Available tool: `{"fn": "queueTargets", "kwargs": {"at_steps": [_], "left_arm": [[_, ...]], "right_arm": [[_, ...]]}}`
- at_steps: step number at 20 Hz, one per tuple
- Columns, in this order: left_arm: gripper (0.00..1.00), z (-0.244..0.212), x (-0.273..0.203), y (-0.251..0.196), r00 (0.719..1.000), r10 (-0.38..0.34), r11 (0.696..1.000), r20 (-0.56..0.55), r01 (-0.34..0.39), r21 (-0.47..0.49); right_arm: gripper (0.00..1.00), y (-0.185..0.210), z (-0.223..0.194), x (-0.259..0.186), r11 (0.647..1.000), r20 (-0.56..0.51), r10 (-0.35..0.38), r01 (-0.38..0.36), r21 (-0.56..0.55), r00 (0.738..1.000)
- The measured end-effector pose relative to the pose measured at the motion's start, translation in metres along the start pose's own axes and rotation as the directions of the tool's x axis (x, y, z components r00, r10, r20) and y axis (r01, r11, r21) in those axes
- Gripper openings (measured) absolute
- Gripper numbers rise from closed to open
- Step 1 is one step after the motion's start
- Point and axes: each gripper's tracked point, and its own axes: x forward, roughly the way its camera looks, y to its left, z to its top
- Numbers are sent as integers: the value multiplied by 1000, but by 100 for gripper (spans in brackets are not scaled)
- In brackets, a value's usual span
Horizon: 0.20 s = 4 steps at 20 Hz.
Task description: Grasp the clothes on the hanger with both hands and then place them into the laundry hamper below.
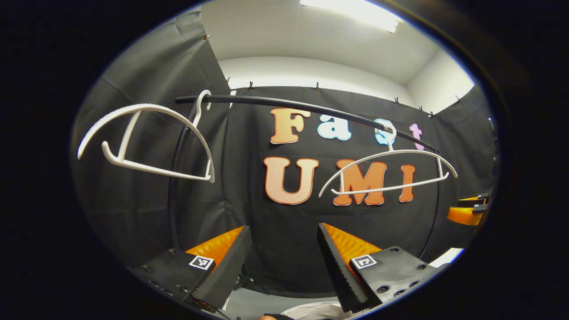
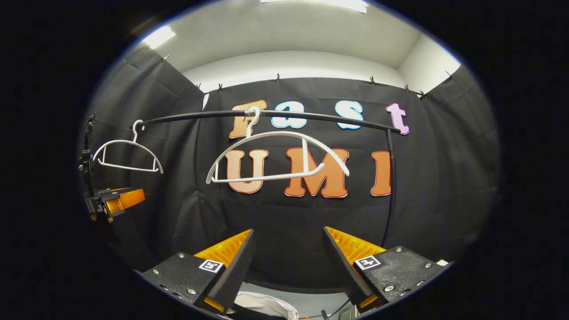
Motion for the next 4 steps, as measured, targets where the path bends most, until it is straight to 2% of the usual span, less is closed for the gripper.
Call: {"fn": "queueTargets", "kwargs": {"at_steps": [1,4], "left_arm": [[93,1,-2,-1,1000,-3,1000,4,3,-2],[100,0,-4,-1,1000,-1,1000,-3,1,-1]], "right_arm": [[99,-1,-1,-2,1000,-1,-3,3,2,1000],[99,-1,-3,-3,1000,-4,1,-1,14,1000]]}}
